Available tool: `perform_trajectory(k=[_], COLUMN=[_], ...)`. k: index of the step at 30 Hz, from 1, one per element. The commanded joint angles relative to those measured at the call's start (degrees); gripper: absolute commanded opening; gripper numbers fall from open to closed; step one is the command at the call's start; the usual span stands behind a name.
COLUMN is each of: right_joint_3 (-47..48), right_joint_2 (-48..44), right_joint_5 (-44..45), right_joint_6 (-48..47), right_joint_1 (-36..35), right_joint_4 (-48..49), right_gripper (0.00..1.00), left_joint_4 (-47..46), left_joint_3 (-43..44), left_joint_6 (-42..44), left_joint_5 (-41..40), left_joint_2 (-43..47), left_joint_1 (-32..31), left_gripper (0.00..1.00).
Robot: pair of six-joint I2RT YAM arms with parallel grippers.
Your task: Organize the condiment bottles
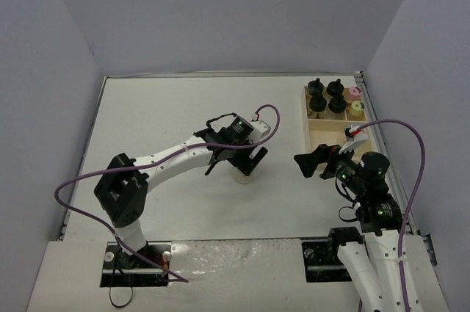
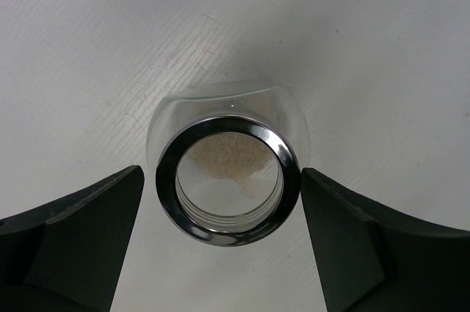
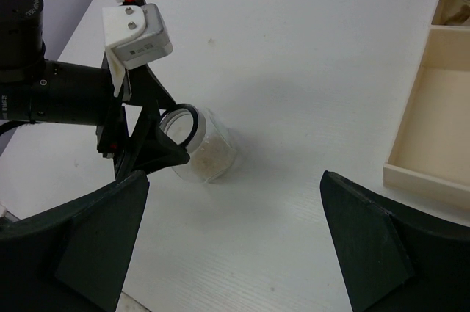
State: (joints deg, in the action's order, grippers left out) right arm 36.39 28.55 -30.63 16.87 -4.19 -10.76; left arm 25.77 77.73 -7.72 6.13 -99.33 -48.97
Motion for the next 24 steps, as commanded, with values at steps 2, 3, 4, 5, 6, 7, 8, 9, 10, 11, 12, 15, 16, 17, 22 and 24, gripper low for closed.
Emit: perform_trajectory(k=[2,3,4,5,6,7,8,9,10,11,12,15,16,17,22,24], right_joint_3=[3.18,3.50,3.84,4.23,4.65,5.22,6.32,7.13,8.21,10.04,11.11,13.87,14.88,15.79,19.27,20.31], right_joint_2=[1.88,2.25,2.58,2.86,3.30,3.79,4.37,5.55,6.56,8.52,10.02,14.49,16.18,18.02,27.06,31.11], right_joint_5=[1.10,1.16,1.25,1.42,1.89,2.40,2.81,3.13,3.23,3.35,3.09,2.65,2.76,3.45,11.04,14.36], right_joint_6=[-2.12,-2.38,-2.68,-3.00,-3.29,-3.57,-3.92,-4.46,-5.26,-6.75,-7.50,-9.59,-10.16,-10.47,-12.06,-13.10], right_joint_1=[-0.30,-0.30,-0.30,-0.30,-0.30,-0.30,-0.30,-0.30,-0.30,-0.30,-0.36,-1.32,-1.93,-3.15,-12.13,-18.68], right_joint_4=[1.34,1.13,0.93,0.77,0.61,0.41,0.09,-0.17,-0.45,-0.85,-0.96,-1.05,-0.94,-0.68,1.21,1.74], right_gripper=[1.00,1.00,1.00,1.00,1.00,1.00,1.00,1.00,1.00,1.00,1.00,1.00,1.00,1.00,1.00,1.00], left_joint_4=[-2.91,-2.81,-2.63,-2.36,-2.00,-1.71,-1.79,-1.88,-2.08,-2.40,-2.45,-1.81,-1.20,-0.13,4.88,6.12], left_joint_3=[2.17,2.33,2.53,2.81,3.08,3.31,3.38,3.28,3.06,2.46,1.98,-0.43,-1.23,-2.05,-7.69,-10.11], left_joint_6=[0.51,0.57,0.55,0.44,0.20,-0.19,-1.05,-1.67,-2.48,-3.98,-4.89,-7.47,-8.82,-9.89,-12.61,-12.67], left_joint_5=[-1.12,-1.12,-1.12,-1.12,-1.25,-1.40,-1.57,-2.43,-3.18,-3.60,-3.82,-5.76,-6.94,-8.15,-11.21,-11.65], left_joint_2=[4.80,5.37,5.94,6.49,7.82,9.23,10.23,11.30,12.69,15.20,16.87,23.23,25.21,27.13,36.20,39.21], left_joint_1=[0.01,-0.04,-0.05,0.00,0.01,0.02,0.04,0.21,0.44,1.17,2.14,6.11,7.58,9.73,22.49,27.14], left_gripper=[0.96,0.97,0.97,0.97,0.97,0.97,0.97,0.97,0.97,0.97,0.97,0.97,0.97,0.97,0.97,0.97])
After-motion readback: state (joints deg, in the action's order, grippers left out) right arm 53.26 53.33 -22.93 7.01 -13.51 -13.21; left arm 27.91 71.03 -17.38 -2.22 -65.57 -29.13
